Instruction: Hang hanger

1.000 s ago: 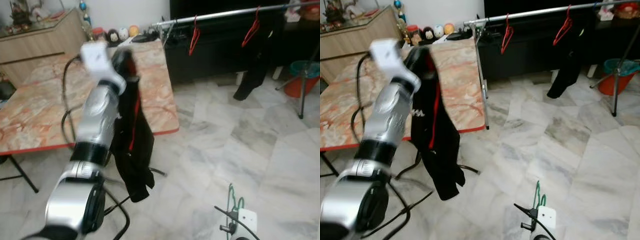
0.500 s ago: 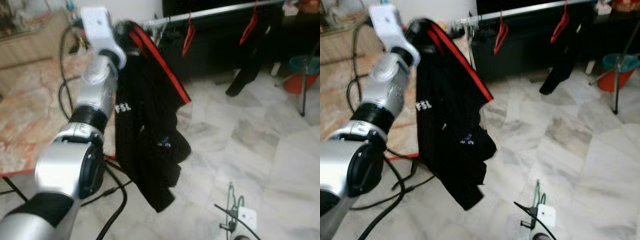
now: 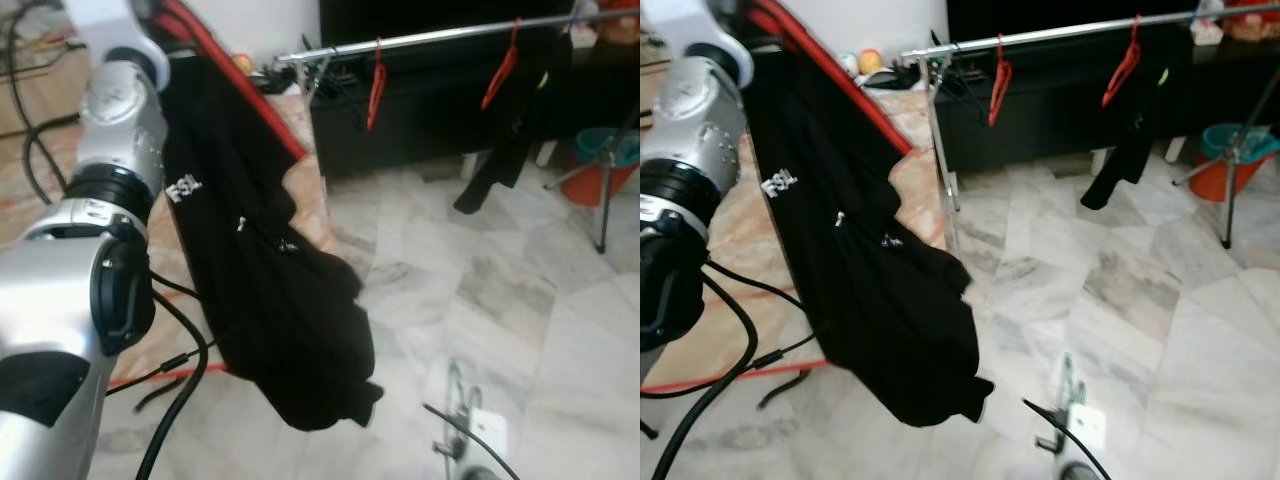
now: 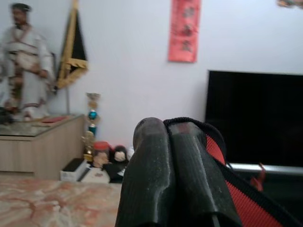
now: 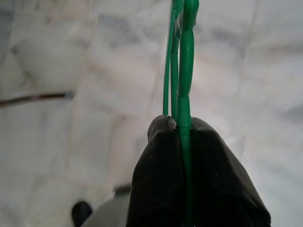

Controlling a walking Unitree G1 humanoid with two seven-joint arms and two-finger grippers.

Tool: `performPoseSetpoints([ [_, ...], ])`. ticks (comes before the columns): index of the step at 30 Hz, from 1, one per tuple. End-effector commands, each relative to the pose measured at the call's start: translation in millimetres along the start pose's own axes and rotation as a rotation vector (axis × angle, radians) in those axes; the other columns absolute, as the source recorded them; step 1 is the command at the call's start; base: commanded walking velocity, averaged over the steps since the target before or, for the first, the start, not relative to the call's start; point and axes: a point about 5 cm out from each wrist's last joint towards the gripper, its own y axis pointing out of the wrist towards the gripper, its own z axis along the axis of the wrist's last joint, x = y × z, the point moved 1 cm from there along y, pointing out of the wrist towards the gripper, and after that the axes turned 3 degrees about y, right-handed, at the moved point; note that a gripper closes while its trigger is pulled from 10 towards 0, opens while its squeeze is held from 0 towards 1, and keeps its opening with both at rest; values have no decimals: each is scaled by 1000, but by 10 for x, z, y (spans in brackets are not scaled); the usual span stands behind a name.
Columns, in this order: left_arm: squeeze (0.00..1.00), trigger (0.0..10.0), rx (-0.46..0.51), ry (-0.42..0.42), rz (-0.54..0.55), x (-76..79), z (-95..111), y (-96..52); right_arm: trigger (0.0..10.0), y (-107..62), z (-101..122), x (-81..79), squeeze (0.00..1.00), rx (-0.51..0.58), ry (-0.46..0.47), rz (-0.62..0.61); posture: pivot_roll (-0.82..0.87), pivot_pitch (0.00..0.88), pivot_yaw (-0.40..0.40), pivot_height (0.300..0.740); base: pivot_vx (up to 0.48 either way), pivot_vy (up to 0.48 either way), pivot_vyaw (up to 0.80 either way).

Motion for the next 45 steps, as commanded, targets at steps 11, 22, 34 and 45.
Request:
performPoseSetpoints([
  [11, 0, 10000, -169, 103, -116, -50, -638, -278, 10000, -8, -42, -109, 0, -13, 7, 29, -162, 0, 88, 740, 109, 0, 0],
  [22, 0, 10000, -326, 22, -314, 13, -1231, -1122, 10000, -20, -88, -95, 0, -25, -2, 32, -154, 0, 91, 740, 0, 0, 0],
  [34, 27, 10000, -505, 75, -516, 232, -1433, -1769, 10000, -25, -105, -98, 0, -28, -3, 33, -162, 0, 101, 740, 0, 0, 0],
  [45, 1000, 10000, -541, 102, -506, 225, -1367, -1861, 10000, -25, -106, -102, 0, -29, -1, 33, -165, 16, 106, 740, 0, 0, 0],
])
